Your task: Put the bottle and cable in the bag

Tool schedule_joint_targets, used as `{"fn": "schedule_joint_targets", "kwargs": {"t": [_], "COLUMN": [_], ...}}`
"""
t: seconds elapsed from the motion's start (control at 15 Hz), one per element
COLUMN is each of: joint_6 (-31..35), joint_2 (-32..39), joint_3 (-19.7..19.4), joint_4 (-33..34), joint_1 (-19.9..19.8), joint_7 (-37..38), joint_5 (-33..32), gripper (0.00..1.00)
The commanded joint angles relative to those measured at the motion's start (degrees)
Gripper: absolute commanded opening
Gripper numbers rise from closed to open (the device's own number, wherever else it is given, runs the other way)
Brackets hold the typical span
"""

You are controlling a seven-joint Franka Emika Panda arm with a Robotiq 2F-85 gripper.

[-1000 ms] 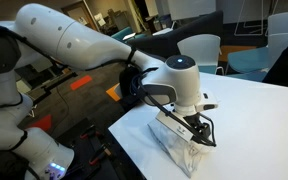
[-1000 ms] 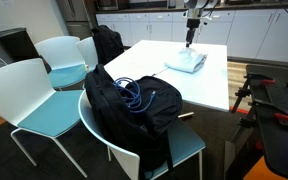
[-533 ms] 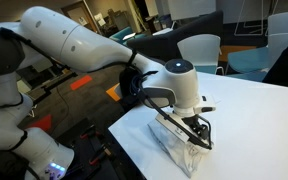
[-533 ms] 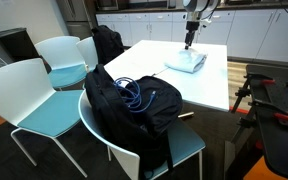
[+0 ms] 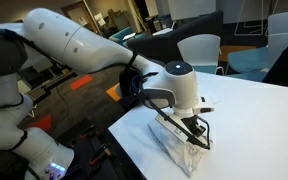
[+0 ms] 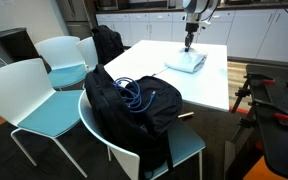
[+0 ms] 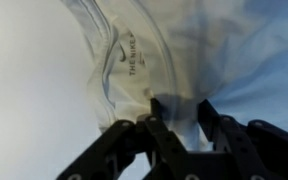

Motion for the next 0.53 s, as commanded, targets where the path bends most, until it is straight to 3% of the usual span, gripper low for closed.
{"fn": "schedule_joint_targets", "kwargs": {"t": [0.0, 0.13, 0.47], "joint_6": [2.06, 2.54, 4.77], "joint_2": [-1.57, -2.72, -8.18], "joint_3": [0.44, 0.01, -0.36], "joint_4": [-2.31, -3.55, -8.71], "joint_1": [-0.12, 0.38, 2.03], "joint_7": [1.93, 2.49, 1.78], "joint_5": [-0.65, -1.25, -3.54], "gripper": [0.12, 0.00, 0.02]}}
